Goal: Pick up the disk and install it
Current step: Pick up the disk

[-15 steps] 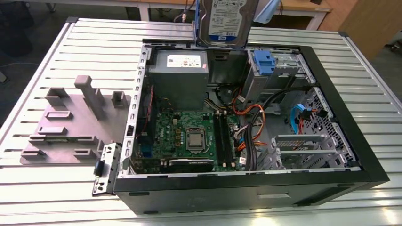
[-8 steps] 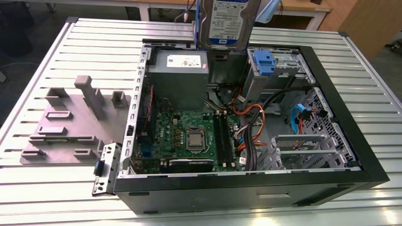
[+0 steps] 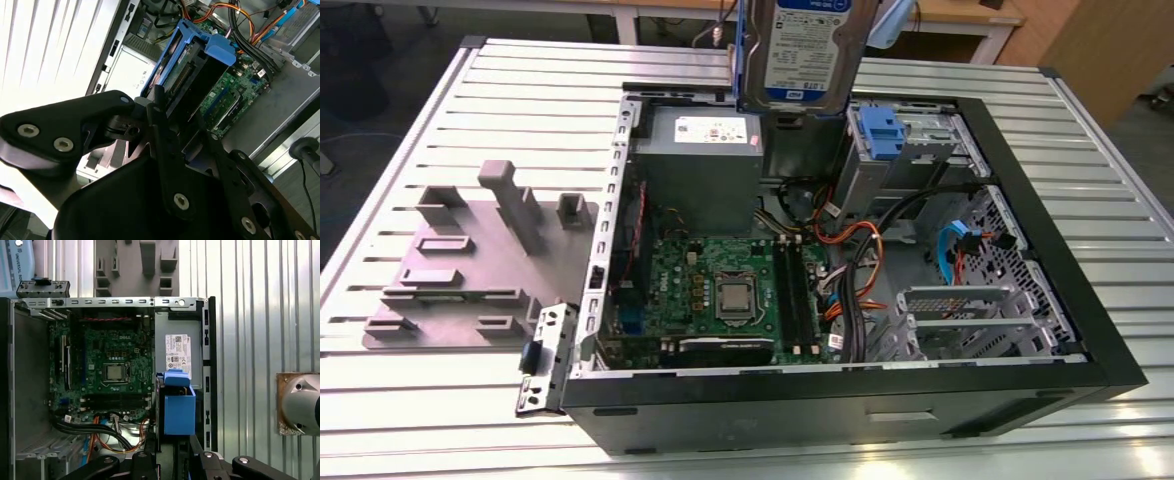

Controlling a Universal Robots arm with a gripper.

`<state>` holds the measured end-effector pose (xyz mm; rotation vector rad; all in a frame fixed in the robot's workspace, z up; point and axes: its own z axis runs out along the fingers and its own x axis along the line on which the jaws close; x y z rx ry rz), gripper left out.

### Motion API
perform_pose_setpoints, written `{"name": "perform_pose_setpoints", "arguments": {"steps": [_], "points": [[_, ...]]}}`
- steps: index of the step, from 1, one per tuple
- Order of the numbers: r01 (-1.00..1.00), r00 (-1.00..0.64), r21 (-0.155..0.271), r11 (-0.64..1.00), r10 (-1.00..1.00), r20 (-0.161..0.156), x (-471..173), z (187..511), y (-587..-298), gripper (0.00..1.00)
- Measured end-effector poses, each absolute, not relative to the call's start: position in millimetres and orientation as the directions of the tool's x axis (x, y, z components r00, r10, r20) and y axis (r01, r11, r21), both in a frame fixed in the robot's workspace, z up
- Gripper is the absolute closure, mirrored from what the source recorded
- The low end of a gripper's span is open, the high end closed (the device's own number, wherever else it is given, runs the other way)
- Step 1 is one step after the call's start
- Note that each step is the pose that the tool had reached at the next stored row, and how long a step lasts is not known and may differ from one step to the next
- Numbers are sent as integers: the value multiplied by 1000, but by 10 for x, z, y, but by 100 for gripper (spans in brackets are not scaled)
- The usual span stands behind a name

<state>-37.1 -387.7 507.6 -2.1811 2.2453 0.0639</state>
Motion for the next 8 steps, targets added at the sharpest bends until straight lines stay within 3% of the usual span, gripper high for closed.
{"name": "perform_pose_setpoints", "arguments": {"steps": [8], "points": [[-999, -29, 22, 28, -999, -36, -370, 5077, -3885, 65]]}}
